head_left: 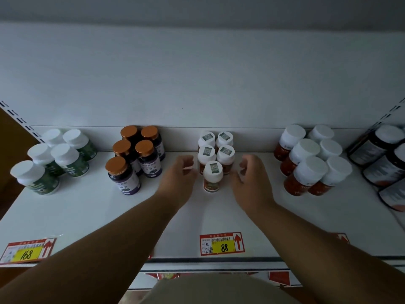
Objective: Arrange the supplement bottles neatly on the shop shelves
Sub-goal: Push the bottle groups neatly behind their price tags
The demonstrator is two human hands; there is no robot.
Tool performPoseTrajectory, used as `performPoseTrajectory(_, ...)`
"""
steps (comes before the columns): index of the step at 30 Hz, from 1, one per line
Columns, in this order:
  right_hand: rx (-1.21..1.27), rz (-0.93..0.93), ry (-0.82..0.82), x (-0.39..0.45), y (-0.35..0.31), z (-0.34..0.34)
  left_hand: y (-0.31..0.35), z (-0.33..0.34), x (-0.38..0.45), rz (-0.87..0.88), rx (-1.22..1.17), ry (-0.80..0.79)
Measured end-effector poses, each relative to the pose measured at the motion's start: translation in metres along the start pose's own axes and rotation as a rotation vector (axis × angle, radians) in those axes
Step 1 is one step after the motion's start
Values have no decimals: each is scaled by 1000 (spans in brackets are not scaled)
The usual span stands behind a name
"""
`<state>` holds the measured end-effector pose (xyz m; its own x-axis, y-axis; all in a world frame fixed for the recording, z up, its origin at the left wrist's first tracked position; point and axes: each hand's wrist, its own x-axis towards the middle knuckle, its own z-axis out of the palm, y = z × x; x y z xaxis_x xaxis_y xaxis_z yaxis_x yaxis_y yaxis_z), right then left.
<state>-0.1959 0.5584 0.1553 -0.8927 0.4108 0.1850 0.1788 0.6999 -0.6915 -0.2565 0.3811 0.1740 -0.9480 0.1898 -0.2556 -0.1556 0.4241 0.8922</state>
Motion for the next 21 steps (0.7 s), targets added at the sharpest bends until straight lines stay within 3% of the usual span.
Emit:
performPoseTrajectory(5,91,-71,-160,-25,-12,10,-11,-1,-26,143,182,-45)
performPoseTrajectory(21,144,-12,-165,-28,-28,24,-17,-13,-27,117,176,-27)
